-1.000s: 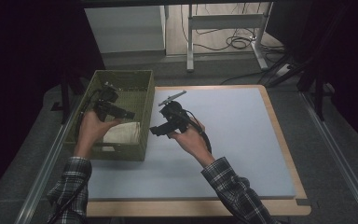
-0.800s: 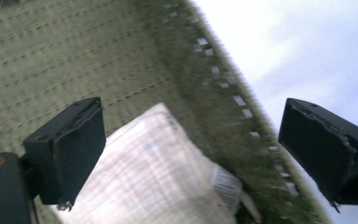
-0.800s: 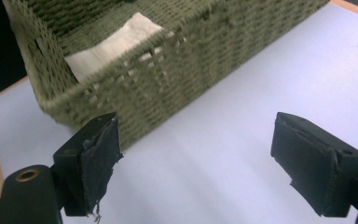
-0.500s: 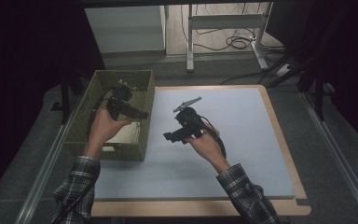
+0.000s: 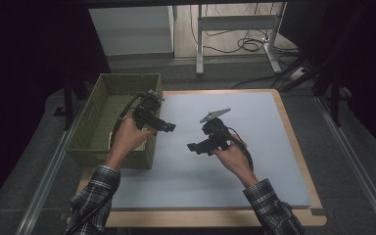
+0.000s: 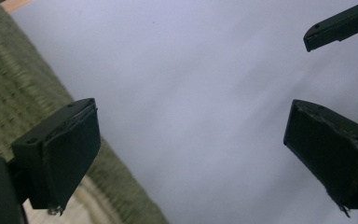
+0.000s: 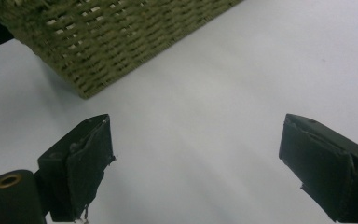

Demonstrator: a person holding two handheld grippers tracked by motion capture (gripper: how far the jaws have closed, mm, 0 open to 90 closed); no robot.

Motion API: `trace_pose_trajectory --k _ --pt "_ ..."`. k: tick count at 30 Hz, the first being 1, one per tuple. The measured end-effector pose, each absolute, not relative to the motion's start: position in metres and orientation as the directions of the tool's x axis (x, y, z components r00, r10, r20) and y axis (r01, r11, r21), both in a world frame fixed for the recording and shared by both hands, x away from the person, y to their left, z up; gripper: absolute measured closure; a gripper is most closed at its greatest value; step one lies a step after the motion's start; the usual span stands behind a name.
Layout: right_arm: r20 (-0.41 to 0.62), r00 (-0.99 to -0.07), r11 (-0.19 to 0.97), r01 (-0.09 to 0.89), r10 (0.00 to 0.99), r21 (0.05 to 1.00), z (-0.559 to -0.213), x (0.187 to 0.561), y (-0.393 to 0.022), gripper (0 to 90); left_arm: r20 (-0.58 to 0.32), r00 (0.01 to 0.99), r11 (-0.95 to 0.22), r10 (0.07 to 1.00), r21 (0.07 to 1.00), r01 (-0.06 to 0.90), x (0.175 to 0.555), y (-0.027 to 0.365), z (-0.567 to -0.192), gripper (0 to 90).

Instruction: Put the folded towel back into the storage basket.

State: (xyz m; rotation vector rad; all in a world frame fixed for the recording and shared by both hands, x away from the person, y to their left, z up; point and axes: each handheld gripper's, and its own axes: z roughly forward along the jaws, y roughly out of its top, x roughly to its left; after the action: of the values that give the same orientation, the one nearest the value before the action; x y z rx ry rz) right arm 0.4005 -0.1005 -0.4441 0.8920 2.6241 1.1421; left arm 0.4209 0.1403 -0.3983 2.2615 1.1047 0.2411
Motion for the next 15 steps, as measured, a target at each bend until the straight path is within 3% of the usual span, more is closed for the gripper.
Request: trace_pose_trajectory --k 15 --pt "0.087 -0.804 0.52 0.459 0.589 0.721 -0.454 0.391 -0.153 9.4 -0.095 0.719 -0.508 0.688 0.645 0.571 0.406 0.082 -0.42 3.3"
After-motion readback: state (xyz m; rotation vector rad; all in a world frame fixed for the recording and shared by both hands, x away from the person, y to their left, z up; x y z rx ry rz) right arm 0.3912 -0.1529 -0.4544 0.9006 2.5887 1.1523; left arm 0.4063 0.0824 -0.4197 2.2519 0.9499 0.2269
